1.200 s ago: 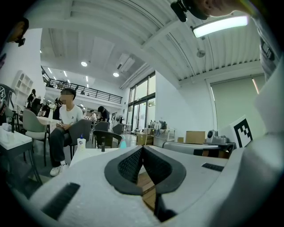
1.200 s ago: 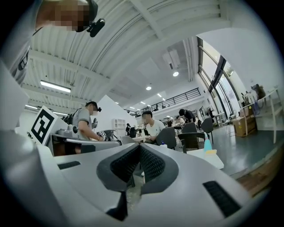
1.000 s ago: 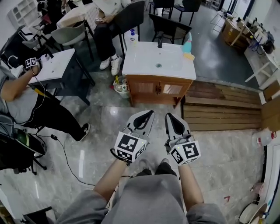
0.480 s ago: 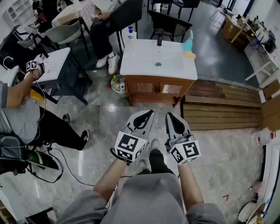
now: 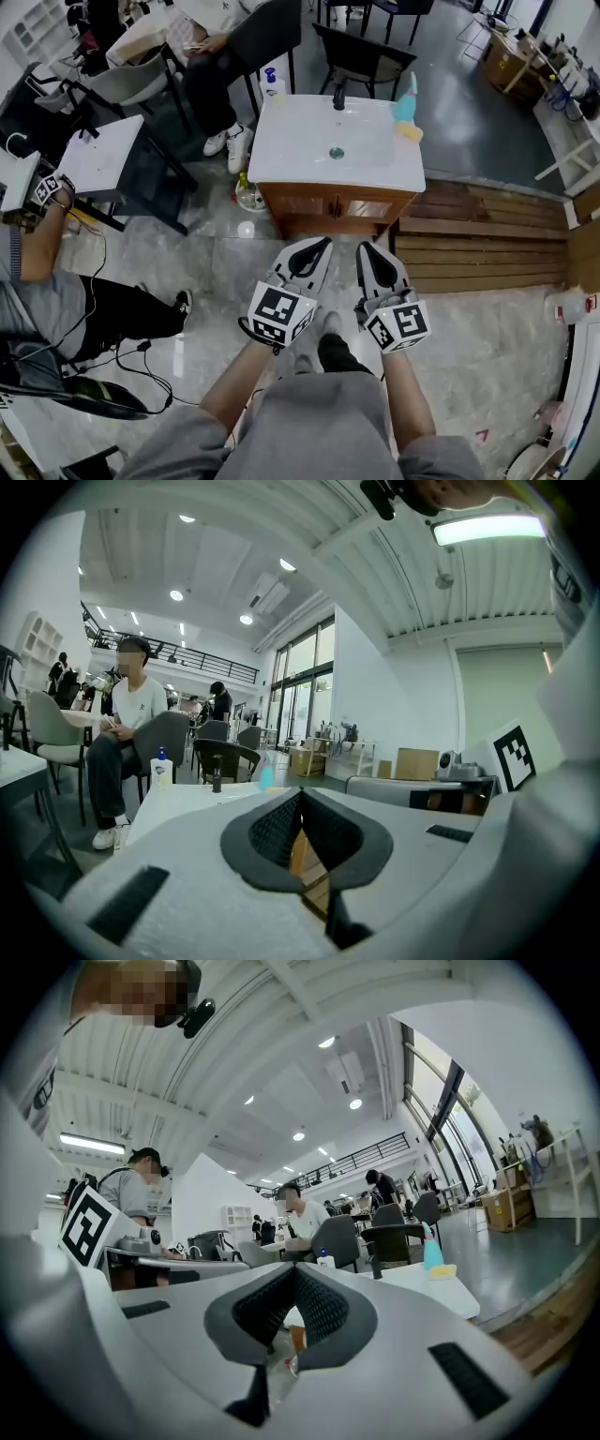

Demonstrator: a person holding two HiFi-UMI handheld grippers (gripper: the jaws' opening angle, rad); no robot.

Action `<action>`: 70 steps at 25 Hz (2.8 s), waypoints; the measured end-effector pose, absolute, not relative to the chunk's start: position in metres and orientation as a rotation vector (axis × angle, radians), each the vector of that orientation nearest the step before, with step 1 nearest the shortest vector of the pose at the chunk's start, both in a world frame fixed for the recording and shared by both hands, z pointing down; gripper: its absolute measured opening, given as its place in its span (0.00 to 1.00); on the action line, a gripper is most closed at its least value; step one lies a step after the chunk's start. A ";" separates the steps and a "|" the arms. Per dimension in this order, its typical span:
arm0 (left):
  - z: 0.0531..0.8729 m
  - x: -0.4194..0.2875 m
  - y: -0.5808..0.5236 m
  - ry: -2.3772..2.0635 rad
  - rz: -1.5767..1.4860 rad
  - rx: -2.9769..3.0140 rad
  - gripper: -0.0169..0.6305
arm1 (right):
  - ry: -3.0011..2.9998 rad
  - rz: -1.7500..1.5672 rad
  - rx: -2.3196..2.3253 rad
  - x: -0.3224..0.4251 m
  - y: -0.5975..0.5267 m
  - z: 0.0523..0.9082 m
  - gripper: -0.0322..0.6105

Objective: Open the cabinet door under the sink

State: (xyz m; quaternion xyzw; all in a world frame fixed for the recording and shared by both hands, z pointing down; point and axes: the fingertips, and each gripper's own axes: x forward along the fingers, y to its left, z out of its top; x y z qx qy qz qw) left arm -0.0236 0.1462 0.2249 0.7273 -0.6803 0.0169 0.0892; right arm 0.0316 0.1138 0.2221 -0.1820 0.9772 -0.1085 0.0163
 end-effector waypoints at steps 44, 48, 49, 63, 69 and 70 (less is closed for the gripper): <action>0.409 -0.158 -0.017 -1.610 0.123 2.213 0.04 | 2.956 -0.641 -1.182 -0.066 -0.040 0.400 0.06; 0.428 -0.156 -0.024 -1.606 0.135 2.207 0.04 | 2.996 -0.643 -1.158 -0.072 -0.045 0.421 0.06; 0.434 -0.155 -0.025 -1.605 0.142 2.205 0.04 | 2.999 -0.649 -1.153 -0.073 -0.048 0.427 0.06; 0.516 -0.152 -0.042 -1.632 0.189 2.145 0.04 | 3.047 -0.750 -1.102 -0.080 -0.069 0.515 0.07; 0.560 -0.147 -0.049 -1.639 0.210 2.150 0.04 | 3.054 -0.837 -1.106 -0.082 -0.081 0.575 0.07; 0.568 -0.147 -0.050 -1.641 0.215 2.145 0.04 | 3.056 -0.852 -1.107 -0.082 -0.083 0.584 0.07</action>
